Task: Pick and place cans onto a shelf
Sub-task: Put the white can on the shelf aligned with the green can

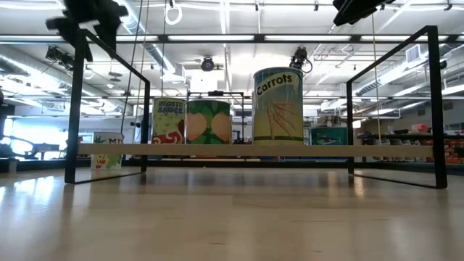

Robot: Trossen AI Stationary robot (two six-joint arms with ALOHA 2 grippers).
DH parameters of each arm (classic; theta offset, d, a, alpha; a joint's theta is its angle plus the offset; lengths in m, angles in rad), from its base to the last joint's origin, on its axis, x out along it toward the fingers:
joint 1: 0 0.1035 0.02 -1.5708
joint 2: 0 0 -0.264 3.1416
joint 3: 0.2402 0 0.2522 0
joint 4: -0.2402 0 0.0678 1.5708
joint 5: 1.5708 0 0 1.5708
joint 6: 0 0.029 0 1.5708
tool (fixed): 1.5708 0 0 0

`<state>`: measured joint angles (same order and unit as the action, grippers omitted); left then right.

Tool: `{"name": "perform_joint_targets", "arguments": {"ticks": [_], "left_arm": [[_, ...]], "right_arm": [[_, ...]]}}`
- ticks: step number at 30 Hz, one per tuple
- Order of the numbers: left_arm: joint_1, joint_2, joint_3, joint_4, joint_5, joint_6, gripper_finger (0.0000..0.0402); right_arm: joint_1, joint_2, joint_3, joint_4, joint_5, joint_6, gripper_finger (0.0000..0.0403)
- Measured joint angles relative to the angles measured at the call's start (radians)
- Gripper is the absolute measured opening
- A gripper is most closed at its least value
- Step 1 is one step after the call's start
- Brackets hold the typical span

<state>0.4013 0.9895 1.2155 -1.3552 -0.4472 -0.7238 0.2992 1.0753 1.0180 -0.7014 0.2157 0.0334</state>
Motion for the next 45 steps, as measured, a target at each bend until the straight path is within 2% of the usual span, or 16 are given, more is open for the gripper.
{"name": "perform_joint_targets", "arguments": {"ticks": [7,9,11,16,19,24,29,37,41,43,45], "left_arm": [[0.291,0.134,-0.090,0.170,0.208,0.155,0.0347],[0.337,0.159,-0.142,0.237,0.284,0.237,0.0349],[0.352,0.174,-0.202,0.336,0.317,0.273,0.0351],[0.371,0.175,-0.338,0.544,0.318,0.318,0.0353],[0.370,0.174,-0.370,0.594,0.307,0.370,0.0353],[0.370,0.174,-0.364,0.596,0.284,0.372,0.0351],[0.354,0.140,-0.303,0.605,0.307,0.383,0.0342],[0.259,-0.043,-0.273,0.596,0.321,0.367,0.0353],[0.231,-0.095,-0.273,0.604,0.318,0.343,0.0354],[0.229,-0.102,-0.273,0.629,0.305,0.350,0.0354],[0.230,-0.099,-0.273,0.658,0.246,0.371,0.0354]], "right_arm": [[0.007,0.024,0.000,0.013,0.001,0.048,0.0107],[0.024,0.032,0.000,0.013,0.002,0.050,0.0107],[0.044,0.036,0.000,0.015,0.002,0.053,0.0107],[0.072,0.036,0.000,0.020,0.027,0.079,0.0107],[0.074,0.036,0.000,0.020,0.030,0.072,0.0107],[0.064,0.036,0.000,0.020,0.040,0.059,0.0107],[0.050,0.036,0.000,0.020,0.063,0.043,0.0107],[0.047,0.036,0.000,0.033,0.064,0.042,0.0115],[0.047,0.036,0.000,0.060,0.064,0.045,0.0124],[0.050,0.036,0.000,0.066,0.064,0.046,0.0129],[0.052,0.037,0.000,0.066,0.064,0.053,0.0132]]}}
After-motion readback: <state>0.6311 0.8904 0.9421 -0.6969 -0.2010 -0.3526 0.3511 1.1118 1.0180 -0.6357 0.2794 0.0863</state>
